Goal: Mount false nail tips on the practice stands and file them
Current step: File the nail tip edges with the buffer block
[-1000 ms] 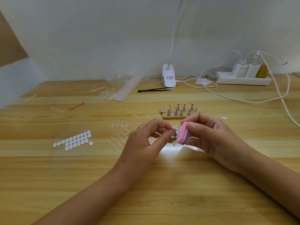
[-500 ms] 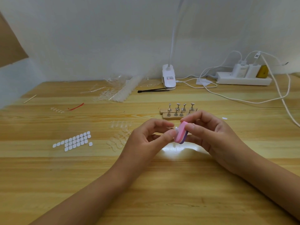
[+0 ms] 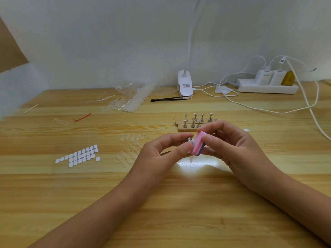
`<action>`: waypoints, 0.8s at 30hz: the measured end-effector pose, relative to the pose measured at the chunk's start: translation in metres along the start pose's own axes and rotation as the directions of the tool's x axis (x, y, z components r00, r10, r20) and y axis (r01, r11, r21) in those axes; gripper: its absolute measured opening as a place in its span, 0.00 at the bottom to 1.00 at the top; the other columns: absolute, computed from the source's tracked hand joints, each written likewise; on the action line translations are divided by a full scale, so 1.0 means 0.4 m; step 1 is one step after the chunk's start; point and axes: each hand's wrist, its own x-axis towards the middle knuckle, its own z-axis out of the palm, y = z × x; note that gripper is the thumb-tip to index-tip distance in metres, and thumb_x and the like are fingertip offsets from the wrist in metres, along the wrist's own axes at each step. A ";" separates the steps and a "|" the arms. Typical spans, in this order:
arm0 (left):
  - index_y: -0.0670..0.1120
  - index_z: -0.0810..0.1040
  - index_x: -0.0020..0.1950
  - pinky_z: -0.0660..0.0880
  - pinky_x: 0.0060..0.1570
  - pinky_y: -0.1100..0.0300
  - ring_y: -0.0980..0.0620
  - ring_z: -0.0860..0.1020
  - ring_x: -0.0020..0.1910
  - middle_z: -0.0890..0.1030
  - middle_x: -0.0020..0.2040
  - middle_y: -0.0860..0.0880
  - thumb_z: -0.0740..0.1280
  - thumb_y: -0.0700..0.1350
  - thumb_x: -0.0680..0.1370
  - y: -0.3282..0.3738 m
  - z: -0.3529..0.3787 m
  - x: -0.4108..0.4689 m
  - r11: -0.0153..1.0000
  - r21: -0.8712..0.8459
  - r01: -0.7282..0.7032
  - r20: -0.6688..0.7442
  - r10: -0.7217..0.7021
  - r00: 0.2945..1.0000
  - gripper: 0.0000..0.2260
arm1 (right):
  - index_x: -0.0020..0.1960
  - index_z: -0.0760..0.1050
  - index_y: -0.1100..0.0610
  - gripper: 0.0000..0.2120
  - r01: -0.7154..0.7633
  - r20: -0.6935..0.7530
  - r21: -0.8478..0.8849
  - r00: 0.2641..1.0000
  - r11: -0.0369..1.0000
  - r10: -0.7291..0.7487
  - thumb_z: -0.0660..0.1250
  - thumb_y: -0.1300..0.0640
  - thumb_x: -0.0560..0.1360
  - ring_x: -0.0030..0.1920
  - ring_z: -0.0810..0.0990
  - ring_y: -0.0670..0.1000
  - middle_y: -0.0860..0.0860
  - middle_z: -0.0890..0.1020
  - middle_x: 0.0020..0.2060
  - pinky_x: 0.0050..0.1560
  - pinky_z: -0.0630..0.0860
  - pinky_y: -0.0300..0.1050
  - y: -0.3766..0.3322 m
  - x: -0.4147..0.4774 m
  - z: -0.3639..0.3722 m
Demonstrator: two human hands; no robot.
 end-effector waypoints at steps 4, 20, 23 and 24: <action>0.55 0.83 0.59 0.74 0.60 0.57 0.55 0.81 0.58 0.84 0.57 0.52 0.71 0.52 0.74 -0.004 -0.001 0.000 1.000 -0.025 -0.003 -0.001 0.003 1.000 0.13 | 0.50 0.81 0.54 0.06 -0.003 -0.003 -0.066 1.000 0.998 0.003 0.70 0.57 0.72 0.45 0.85 0.52 0.52 0.83 0.43 0.44 0.81 0.43 -0.004 -0.003 0.002; 0.58 0.84 0.57 0.74 0.57 0.63 0.58 0.79 0.60 0.83 0.58 0.55 0.68 0.53 0.75 -0.006 -0.006 -0.003 0.997 0.060 -0.045 -0.030 0.047 0.998 0.12 | 0.44 0.81 0.55 0.06 -0.081 -0.031 -0.015 0.996 0.997 0.080 0.74 0.56 0.69 0.44 0.86 0.53 0.55 0.85 0.41 0.42 0.81 0.42 -0.001 -0.007 0.014; 0.58 0.84 0.58 0.73 0.55 0.72 0.59 0.79 0.60 0.83 0.58 0.56 0.70 0.53 0.74 -0.010 -0.005 -0.002 0.998 0.051 -0.030 -0.023 0.031 0.999 0.13 | 0.44 0.81 0.55 0.09 -0.074 -0.079 0.009 0.994 0.997 0.075 0.74 0.53 0.67 0.44 0.86 0.53 0.55 0.85 0.41 0.42 0.81 0.42 -0.009 -0.003 0.007; 0.58 0.84 0.57 0.74 0.55 0.72 0.60 0.80 0.59 0.84 0.58 0.56 0.70 0.54 0.74 -0.011 -0.005 -0.001 0.999 0.036 -0.018 -0.024 0.019 1.000 0.13 | 0.45 0.80 0.57 0.10 -0.096 -0.046 0.012 0.994 0.995 0.096 0.74 0.54 0.67 0.44 0.86 0.53 0.55 0.85 0.41 0.42 0.81 0.42 -0.008 -0.004 0.007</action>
